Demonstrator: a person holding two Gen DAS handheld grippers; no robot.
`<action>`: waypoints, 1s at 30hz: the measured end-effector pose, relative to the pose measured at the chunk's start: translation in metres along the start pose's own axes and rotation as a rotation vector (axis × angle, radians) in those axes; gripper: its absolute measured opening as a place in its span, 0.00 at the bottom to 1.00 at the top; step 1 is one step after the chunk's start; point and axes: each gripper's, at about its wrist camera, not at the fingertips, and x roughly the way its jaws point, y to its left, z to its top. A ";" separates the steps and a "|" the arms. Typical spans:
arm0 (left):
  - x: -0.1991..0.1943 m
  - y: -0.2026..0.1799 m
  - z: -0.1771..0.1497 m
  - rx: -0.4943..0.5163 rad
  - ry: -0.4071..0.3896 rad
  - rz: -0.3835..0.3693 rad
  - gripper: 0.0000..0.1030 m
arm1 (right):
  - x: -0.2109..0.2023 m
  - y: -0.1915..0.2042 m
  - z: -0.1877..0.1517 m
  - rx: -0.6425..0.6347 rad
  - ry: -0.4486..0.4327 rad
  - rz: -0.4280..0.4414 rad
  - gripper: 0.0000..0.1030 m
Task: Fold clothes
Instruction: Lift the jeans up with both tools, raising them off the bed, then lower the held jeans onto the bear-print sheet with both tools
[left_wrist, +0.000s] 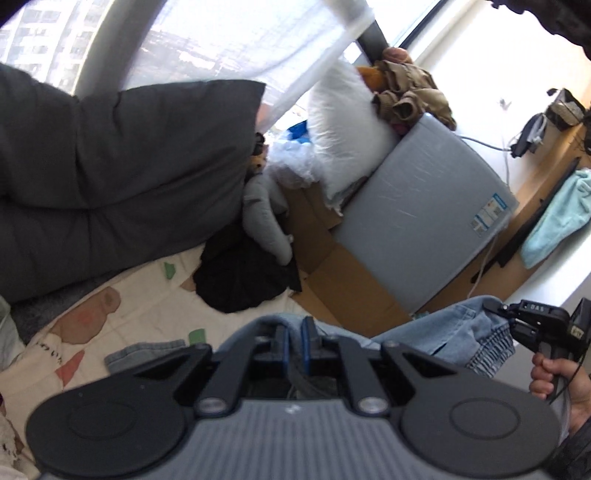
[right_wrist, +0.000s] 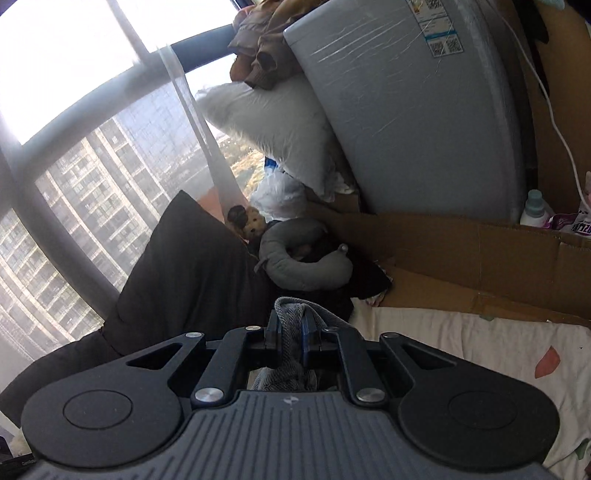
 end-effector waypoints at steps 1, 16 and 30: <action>0.002 0.006 -0.001 -0.009 0.003 0.007 0.07 | 0.007 0.002 -0.002 -0.005 0.012 -0.003 0.09; 0.029 0.087 -0.016 -0.114 0.065 0.110 0.06 | 0.099 0.023 -0.033 -0.034 0.171 -0.028 0.09; 0.074 0.159 -0.048 -0.191 0.133 0.194 0.00 | 0.200 0.025 -0.085 -0.088 0.324 -0.053 0.09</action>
